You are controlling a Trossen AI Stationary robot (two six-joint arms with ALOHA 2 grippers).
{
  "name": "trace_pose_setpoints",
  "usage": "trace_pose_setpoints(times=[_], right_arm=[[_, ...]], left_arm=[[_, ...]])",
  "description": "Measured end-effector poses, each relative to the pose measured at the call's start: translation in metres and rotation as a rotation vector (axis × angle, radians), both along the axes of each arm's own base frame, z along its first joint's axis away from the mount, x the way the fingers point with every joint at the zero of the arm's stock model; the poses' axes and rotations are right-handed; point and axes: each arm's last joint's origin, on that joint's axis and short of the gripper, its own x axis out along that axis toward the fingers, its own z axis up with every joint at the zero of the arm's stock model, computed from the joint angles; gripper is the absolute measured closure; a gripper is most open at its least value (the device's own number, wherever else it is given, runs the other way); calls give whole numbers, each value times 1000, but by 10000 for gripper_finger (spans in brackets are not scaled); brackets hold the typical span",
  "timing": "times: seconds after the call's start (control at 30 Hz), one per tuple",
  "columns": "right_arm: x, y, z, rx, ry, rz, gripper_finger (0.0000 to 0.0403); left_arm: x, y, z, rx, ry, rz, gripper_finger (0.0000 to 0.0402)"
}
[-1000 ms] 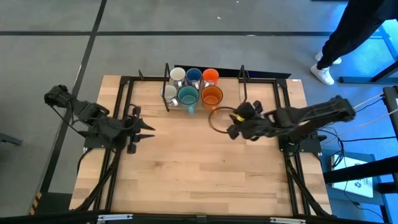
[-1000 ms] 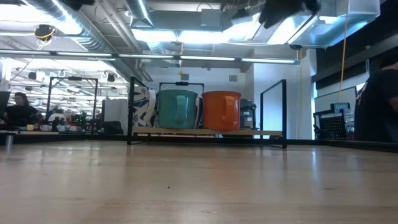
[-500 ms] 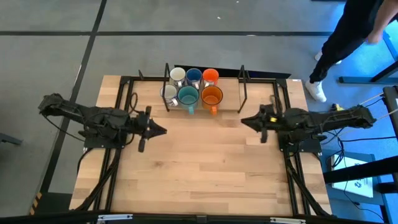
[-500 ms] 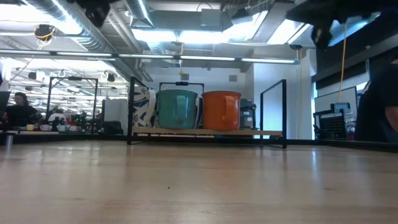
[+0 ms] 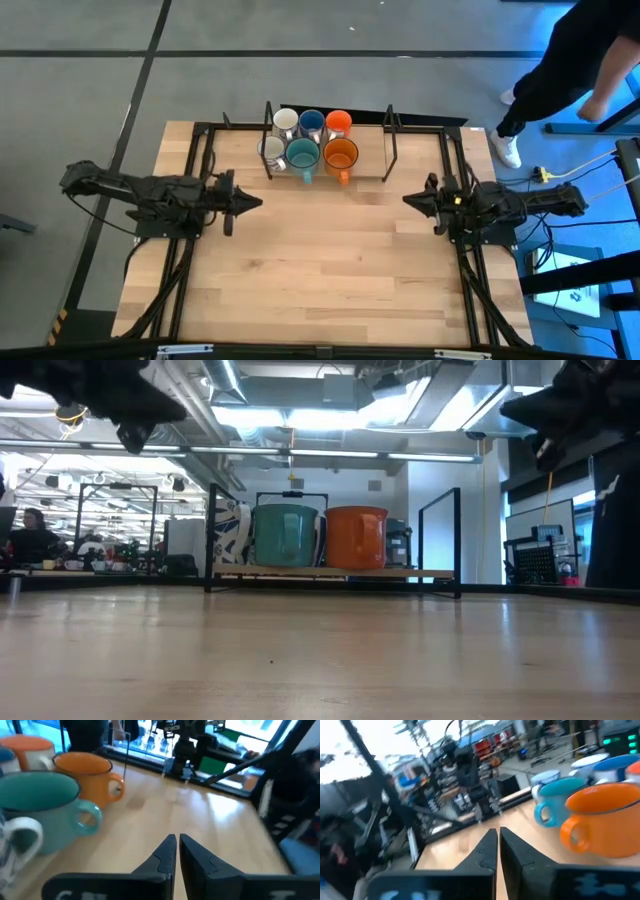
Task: Place coffee mugs
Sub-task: Return to Home Position
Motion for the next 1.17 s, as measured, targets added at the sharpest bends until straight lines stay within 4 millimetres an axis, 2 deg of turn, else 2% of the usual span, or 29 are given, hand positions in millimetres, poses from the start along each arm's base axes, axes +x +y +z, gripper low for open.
trace_pose_setpoints(times=[0.07, 0.2, 0.3, 0.43, 0.77, 1.17], right_arm=[[1, 1, -8, -38, 22, 42, 395], [3, 1, -29, -52, 41, 13, 395], [3, 2, -40, -79, -17, 64, 395], [2, 4, -41, -134, -10, 123, 395], [1, 4, -42, -179, -8, 110, 395], [0, 6, -48, -242, 42, 200, 395]], left_arm=[[1, 1, -7, 84, 5, 13, 384], [2, 1, -30, 222, -44, -7, 384], [-4, 1, -41, 243, -101, -84, 384], [-12, 1, -56, 224, -126, -135, 384], [-30, 5, -68, 207, -266, -79, 384], [-34, 5, -72, 180, -241, -84, 384]])
